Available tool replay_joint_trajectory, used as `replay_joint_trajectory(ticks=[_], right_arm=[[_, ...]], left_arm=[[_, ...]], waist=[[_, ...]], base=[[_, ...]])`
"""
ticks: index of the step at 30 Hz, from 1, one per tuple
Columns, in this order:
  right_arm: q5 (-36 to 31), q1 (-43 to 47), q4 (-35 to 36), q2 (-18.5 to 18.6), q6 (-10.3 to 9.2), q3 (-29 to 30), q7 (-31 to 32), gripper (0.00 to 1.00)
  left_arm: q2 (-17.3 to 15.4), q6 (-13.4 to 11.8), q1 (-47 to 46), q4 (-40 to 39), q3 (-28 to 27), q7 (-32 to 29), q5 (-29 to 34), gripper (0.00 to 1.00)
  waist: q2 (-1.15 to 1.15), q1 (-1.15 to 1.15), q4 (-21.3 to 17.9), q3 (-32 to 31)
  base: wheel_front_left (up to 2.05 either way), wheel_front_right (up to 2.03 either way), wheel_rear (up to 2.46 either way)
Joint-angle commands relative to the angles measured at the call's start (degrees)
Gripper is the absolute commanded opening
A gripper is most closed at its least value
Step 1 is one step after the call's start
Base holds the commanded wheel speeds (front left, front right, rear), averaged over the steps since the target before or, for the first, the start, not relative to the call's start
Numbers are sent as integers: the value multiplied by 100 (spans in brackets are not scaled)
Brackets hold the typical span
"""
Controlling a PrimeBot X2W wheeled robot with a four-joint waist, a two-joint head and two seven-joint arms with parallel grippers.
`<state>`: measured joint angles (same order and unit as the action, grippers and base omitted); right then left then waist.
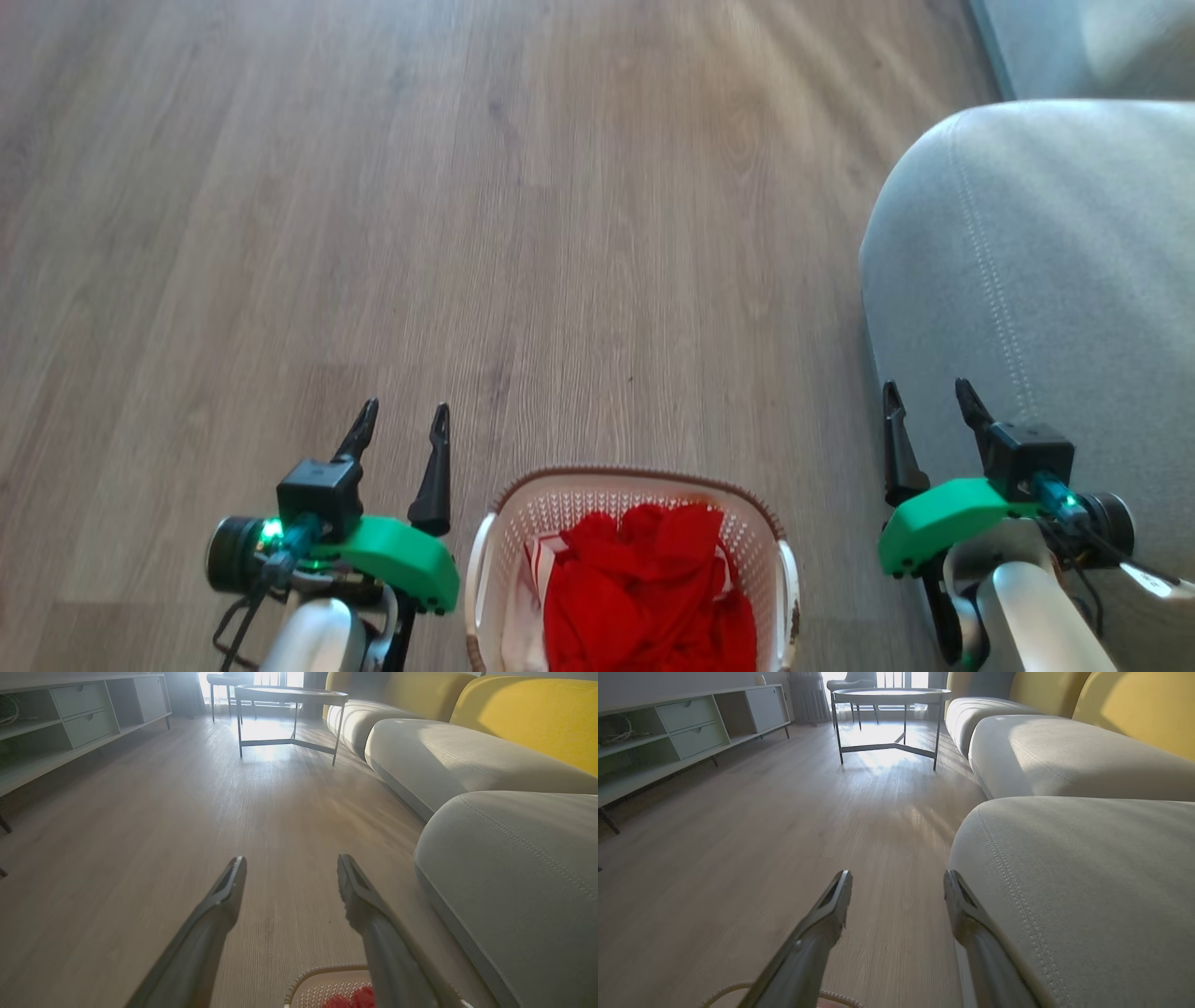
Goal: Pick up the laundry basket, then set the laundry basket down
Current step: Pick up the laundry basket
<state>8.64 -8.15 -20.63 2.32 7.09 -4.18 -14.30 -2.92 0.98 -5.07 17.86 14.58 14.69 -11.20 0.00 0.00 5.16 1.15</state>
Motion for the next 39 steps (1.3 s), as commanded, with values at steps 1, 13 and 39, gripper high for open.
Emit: replay_joint_trajectory(ticks=[1,13,39], right_arm=[[9,-356,13,55,40,-67,-70,100],[312,-1266,-1491,55,40,-156,-70,100],[1345,-2603,-3798,55,40,-1623,242,100]], left_arm=[[4,-13,-403,-83,-132,30,-22,100],[4,155,-1268,1589,313,30,-241,100],[4,544,-3142,4300,1725,30,-840,100]], waist=[[0,0,3,150],[0,0,-48,1482],[0,0,-7,3562]], base=[[0,0,0],[0,0,0],[0,0,0]])
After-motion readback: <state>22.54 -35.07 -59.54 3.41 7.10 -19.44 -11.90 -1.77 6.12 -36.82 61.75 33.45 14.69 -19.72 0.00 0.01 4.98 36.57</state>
